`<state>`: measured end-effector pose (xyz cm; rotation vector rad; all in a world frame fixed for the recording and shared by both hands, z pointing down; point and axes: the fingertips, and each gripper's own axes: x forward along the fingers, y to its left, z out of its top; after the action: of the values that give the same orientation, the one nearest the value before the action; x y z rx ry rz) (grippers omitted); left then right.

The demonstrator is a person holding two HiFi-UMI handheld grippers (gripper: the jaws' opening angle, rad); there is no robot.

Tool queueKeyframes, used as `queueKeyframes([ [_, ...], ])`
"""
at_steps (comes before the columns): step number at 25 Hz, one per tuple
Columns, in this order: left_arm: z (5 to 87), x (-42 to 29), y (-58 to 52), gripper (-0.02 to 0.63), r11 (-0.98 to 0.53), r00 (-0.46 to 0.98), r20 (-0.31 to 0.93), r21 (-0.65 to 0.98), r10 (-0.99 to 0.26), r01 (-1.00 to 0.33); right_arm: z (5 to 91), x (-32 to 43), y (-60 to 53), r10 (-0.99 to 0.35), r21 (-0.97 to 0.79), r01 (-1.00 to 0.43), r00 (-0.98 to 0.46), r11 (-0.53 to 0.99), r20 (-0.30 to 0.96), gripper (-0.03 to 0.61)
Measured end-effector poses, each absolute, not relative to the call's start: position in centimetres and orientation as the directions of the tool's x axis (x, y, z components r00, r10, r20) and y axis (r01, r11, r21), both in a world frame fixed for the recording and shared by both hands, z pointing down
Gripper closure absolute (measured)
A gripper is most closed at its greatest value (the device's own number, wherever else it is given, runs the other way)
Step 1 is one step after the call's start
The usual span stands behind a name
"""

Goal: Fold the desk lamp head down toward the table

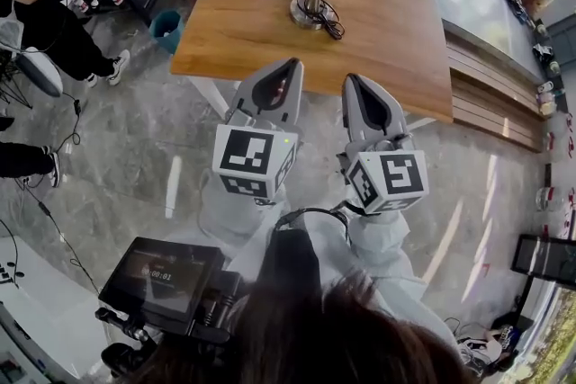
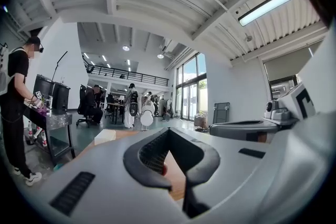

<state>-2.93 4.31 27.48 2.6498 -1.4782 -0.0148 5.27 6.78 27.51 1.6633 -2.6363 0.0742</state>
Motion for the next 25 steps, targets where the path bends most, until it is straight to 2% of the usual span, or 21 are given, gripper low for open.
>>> queueKeyframes([
  [10,33.2,-3.9,-10.0,0.612,-0.491,0.506,0.139,0.131,-0.851,-0.861,31.5,8.3,-8.0,-0.918,-0.063,-0.925,-0.380,0.376,0.110,0.578],
  [25,37.8,-2.6,-30.3,0.612,-0.506,0.535,0.202,0.178,-0.820,-0.844,33.4,11.9,-27.5,-0.872,-0.105,-0.891,-0.455,0.443,0.180,0.578],
])
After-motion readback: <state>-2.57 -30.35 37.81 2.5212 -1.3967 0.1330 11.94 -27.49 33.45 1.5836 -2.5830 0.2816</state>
